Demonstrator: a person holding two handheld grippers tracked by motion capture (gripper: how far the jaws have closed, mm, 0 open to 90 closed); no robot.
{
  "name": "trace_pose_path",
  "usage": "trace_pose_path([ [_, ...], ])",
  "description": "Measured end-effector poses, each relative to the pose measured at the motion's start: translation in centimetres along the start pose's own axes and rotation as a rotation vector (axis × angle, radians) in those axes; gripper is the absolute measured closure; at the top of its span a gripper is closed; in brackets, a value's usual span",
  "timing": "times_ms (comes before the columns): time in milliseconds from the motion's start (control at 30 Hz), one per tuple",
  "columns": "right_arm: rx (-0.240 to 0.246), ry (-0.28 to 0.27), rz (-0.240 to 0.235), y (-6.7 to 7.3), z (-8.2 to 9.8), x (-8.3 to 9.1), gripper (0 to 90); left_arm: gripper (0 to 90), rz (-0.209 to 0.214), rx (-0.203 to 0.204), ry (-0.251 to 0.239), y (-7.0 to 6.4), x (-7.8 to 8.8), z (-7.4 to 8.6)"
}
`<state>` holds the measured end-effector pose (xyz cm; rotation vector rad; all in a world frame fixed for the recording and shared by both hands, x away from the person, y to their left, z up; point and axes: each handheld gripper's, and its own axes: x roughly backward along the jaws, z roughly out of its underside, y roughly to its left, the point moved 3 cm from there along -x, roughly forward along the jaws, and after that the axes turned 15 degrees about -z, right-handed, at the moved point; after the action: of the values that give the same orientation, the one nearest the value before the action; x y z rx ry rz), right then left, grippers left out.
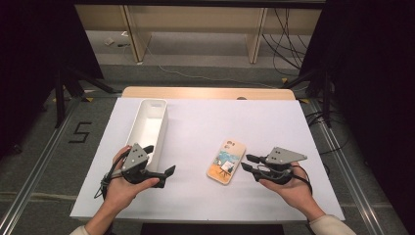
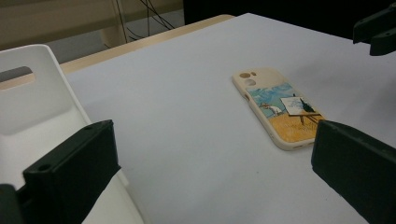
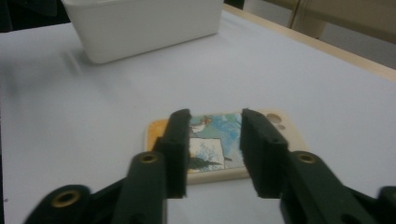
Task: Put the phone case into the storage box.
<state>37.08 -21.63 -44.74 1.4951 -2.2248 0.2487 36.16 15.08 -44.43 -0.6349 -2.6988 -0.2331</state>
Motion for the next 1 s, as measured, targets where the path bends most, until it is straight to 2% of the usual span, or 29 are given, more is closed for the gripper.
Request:
trace_pose_path([
  [33,0.002,0.017,-0.024,0.1,-0.3,-0.7,79.7,0.0,-0.002,0.001,0.001,0.0,0.0,0.0],
  [167,0.001,0.046,-0.038,0.2,-0.8,-1.9,90.0,0.3,-0.004,0.001,0.002,0.0,-0.1,0.0],
  [367,0.001,0.087,-0.057,0.4,-1.5,-3.8,90.0,0.7,-0.001,-0.001,0.003,-0.1,-0.1,0.0],
  [400,-0.004,0.106,-0.062,0.5,-1.7,-4.6,90.0,0.8,0.0,-0.002,0.003,-0.1,-0.1,0.0],
  [467,-0.006,0.112,-0.065,0.5,-1.7,-4.9,90.0,0.8,0.0,-0.002,0.002,-0.1,-0.1,0.0],
  [500,-0.01,0.127,-0.071,0.6,-1.9,-5.8,90.0,0.9,0.0,-0.001,0.001,-0.1,-0.1,0.0],
  [933,-0.046,0.192,-0.106,0.8,-2.6,-9.9,90.0,1.2,0.001,0.002,0.002,-0.1,-0.1,0.0],
  [1000,-0.045,0.219,-0.118,1.0,-2.6,-11.0,90.0,1.3,0.004,0.003,0.003,-0.2,-0.1,0.0],
])
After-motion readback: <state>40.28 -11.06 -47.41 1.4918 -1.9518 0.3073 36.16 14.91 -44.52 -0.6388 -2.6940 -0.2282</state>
